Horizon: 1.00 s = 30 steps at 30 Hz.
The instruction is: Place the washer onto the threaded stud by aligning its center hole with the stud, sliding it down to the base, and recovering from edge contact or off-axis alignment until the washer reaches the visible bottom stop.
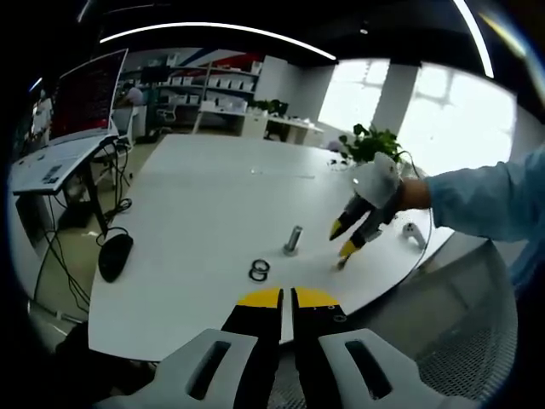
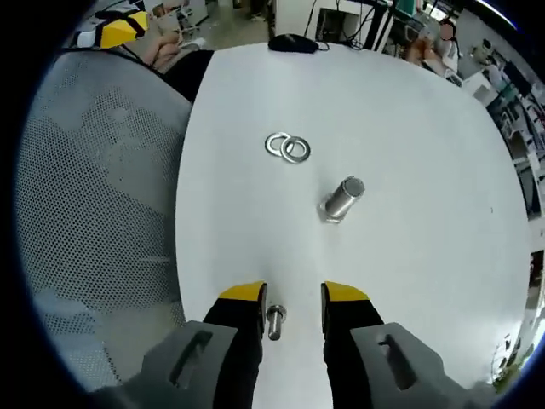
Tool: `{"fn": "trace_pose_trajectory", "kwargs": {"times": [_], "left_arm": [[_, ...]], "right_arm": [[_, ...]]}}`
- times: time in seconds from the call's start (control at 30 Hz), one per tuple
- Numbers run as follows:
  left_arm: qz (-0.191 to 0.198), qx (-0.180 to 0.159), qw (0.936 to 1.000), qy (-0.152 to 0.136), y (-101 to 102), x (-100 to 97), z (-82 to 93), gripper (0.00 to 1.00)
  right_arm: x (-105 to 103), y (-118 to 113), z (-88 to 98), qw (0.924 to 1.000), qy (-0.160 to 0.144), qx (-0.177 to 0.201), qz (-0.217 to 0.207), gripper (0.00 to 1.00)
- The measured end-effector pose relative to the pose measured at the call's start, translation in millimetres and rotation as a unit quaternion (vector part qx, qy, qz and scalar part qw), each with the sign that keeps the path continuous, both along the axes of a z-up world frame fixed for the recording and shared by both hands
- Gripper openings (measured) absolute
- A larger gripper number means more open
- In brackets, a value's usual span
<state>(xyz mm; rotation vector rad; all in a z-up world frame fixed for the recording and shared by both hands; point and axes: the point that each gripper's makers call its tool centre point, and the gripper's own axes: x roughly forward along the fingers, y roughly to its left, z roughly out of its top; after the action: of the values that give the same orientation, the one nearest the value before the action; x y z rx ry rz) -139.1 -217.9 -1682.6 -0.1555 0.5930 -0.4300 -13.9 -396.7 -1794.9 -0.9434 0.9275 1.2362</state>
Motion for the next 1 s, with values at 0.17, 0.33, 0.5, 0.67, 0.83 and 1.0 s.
{"fn": "trace_pose_trajectory", "kwargs": {"times": [0.17,0.33,0.5,0.67,0.83,1.0], "left_arm": [[0.002,0.0,1.0,0.001,0.9,0.4,-0.3,0.01],[0.004,-0.001,1.0,0.001,1.1,0.5,-0.3,0.01],[0.002,0.0,1.0,0.003,0.7,0.2,-0.8,0.01],[0.002,0.0,1.0,0.002,0.6,0.2,-0.7,0.01],[0.002,-0.002,1.0,0.001,0.7,0.3,-0.3,0.01],[0.0,0.0,1.0,0.002,0.2,0.0,-0.5,0.01]], "right_arm": [[5.0,14.7,-1.4,0.9999,0.003,0.01,-0.004,0.27],[16.4,32.0,-3.9,0.999,-0.006,0.032,-0.031,0.27],[30.0,43.3,-5.6,0.9982,-0.027,0.037,-0.039,0.27],[38.6,50.6,-7.6,0.9983,-0.038,0.027,-0.035,0.28],[40.9,56.7,-11.2,0.9988,-0.042,0.015,-0.022,0.28],[47.0,62.8,-17.0,0.9989,-0.039,0.014,-0.023,0.27]]}}
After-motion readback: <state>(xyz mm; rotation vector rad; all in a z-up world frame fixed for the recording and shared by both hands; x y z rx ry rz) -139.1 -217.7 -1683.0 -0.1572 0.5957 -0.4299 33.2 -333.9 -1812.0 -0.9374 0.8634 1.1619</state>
